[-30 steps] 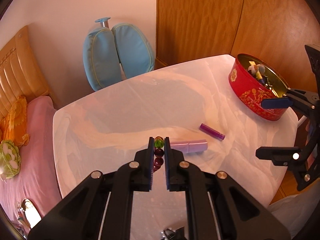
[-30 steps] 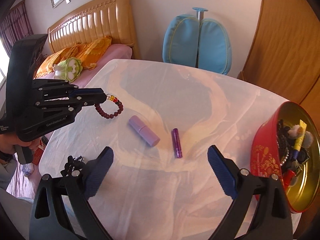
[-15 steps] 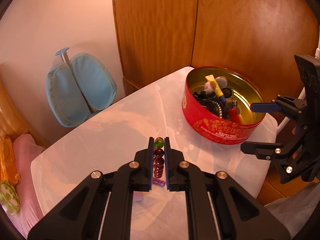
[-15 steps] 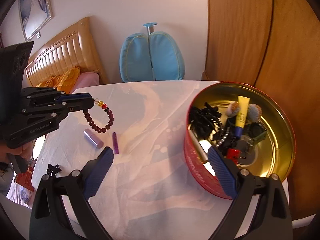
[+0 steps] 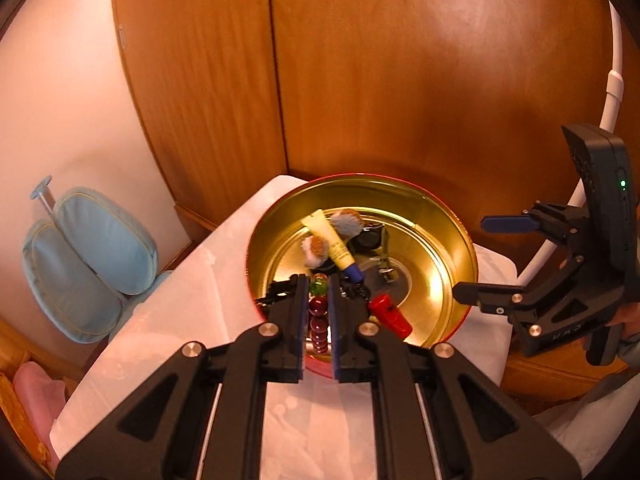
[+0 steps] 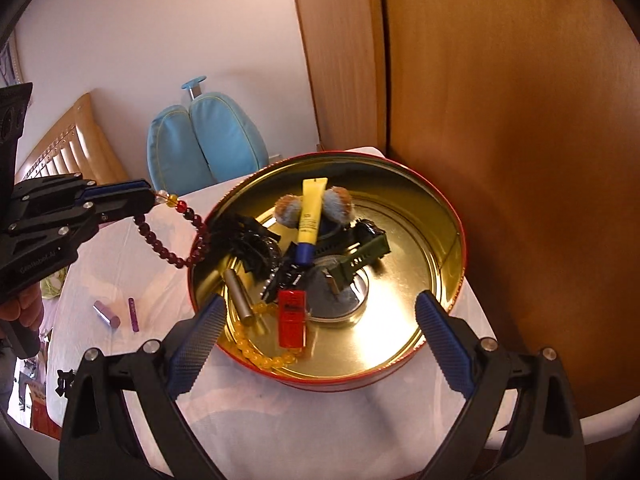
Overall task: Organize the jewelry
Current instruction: 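Lower the bracelet into the red tin and open the left gripper, then move the right gripper to the small purple lipstick tube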
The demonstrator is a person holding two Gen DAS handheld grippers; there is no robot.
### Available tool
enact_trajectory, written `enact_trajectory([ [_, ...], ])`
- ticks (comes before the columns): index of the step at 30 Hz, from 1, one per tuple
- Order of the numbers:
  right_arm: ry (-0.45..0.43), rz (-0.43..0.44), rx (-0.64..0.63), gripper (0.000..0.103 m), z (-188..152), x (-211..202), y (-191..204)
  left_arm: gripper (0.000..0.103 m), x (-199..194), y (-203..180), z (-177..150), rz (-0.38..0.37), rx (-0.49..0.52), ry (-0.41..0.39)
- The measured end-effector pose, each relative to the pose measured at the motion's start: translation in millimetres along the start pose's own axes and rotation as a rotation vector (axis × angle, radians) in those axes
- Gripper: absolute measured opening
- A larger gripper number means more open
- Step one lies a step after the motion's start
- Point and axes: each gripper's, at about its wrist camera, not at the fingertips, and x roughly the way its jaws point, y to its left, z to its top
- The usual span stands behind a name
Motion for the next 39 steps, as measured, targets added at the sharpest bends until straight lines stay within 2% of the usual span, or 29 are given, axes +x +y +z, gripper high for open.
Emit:
enact_trajectory([
  [5,0.017,-0.009,0.020,0.096,-6,3,-16,0.010,49,-23,-3,-0.077,0.012,0.095],
  [10,0.030,-0.019,0.013,0.096,-11,3,-24,0.010,81,-30,-15,-0.099,-0.018,0.203],
  [12,0.030,-0.019,0.018,0.096,-11,2,-26,0.010,84,-30,-17,-0.089,-0.021,0.219],
  [15,0.029,-0.020,0.017,0.096,-11,1,-27,0.011,77,-31,-15,-0.070,-0.017,0.195],
  [17,0.030,-0.017,0.015,0.096,-10,2,-25,0.025,73,-30,-13,-0.041,-0.012,0.181],
  [18,0.030,-0.014,0.012,0.096,-10,3,-23,0.045,69,-30,-13,-0.023,-0.009,0.169],
  [19,0.030,-0.010,0.007,0.096,-10,3,-20,0.057,65,-29,-12,-0.009,-0.009,0.152],
  [22,0.029,0.004,-0.018,0.096,-8,4,-10,0.059,55,-23,-13,-0.001,-0.033,0.126],
  [27,0.031,0.036,-0.069,0.096,-6,6,14,0.080,40,-7,-29,0.022,-0.080,0.131],
  [29,0.032,0.052,-0.091,0.096,-4,7,26,0.082,36,1,-37,0.018,-0.103,0.164],
  [32,0.032,0.079,-0.131,0.096,-2,9,47,0.088,22,13,-54,0.066,-0.122,0.161],
  [39,0.050,0.175,-0.254,0.096,-1,17,103,0.095,-23,62,-117,0.139,-0.342,0.161],
])
